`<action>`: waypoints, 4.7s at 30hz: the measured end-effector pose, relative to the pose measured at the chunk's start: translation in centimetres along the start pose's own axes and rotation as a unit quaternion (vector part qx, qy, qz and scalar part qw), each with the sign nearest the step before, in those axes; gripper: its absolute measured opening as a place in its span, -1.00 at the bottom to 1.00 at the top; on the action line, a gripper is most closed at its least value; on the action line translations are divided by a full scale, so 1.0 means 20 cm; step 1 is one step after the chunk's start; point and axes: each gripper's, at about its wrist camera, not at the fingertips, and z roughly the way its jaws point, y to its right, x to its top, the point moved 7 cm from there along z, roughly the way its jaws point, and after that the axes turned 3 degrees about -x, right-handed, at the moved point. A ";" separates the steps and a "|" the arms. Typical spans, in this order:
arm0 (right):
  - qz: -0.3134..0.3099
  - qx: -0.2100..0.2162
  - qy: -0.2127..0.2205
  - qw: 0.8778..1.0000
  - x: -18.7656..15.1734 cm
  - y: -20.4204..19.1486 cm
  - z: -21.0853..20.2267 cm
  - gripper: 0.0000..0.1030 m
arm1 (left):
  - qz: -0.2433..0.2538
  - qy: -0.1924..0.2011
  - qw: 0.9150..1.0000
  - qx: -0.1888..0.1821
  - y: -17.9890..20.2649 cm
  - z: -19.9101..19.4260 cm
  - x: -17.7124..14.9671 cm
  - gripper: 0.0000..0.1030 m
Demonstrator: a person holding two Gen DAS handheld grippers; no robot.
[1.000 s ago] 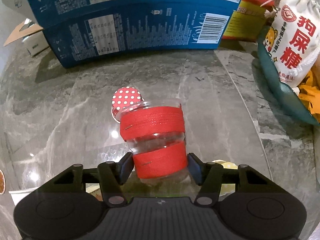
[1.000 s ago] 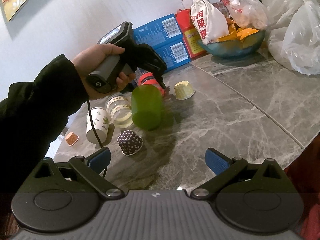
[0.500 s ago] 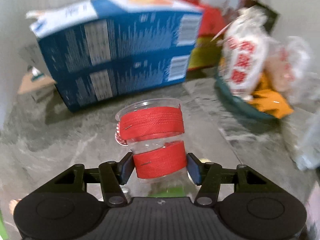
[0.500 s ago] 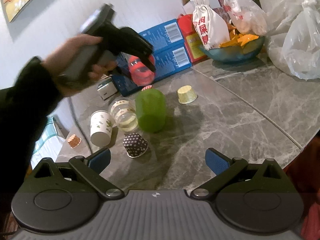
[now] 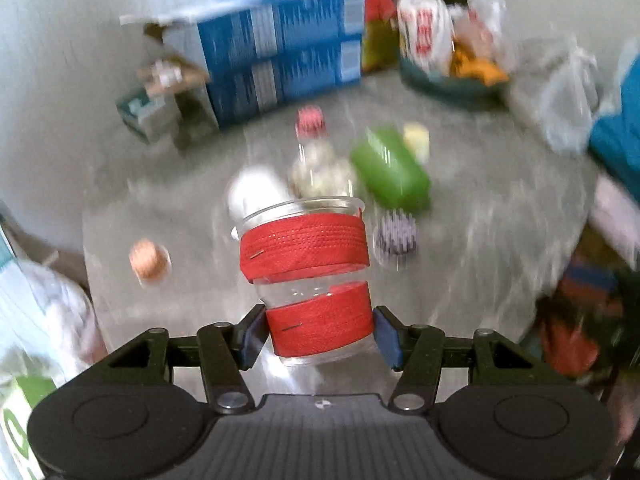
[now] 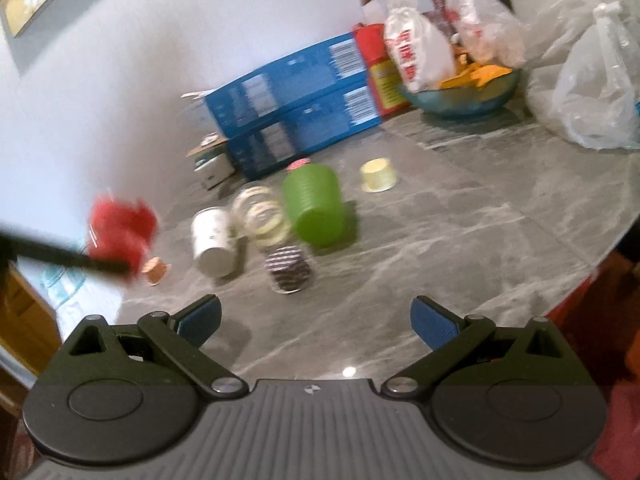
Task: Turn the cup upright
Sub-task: 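Lift the cup with the left tool while the right tool grasps its body, then open the left tool and pull it away from the cup, then rotate the held cup with the right tool until its rim faces up, then lower the cup onto the table and open the right tool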
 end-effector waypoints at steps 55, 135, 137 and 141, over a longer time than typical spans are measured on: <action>0.039 0.062 -0.236 0.969 -0.24 -0.52 0.62 0.27 | -0.075 0.024 0.985 -0.154 0.01 0.23 -0.38 0.54; -0.219 0.011 0.348 0.911 -0.61 -0.47 0.36 0.63 | -0.218 0.233 0.928 -0.194 -0.36 -0.07 -0.63 0.73; -0.221 0.015 0.340 0.914 -0.61 -0.48 0.36 0.83 | -0.219 0.231 0.928 -0.192 -0.36 -0.07 -0.64 0.73; -0.229 0.026 0.326 0.917 -0.62 -0.49 0.33 0.98 | -0.212 0.231 0.931 -0.185 -0.34 -0.07 -0.65 0.73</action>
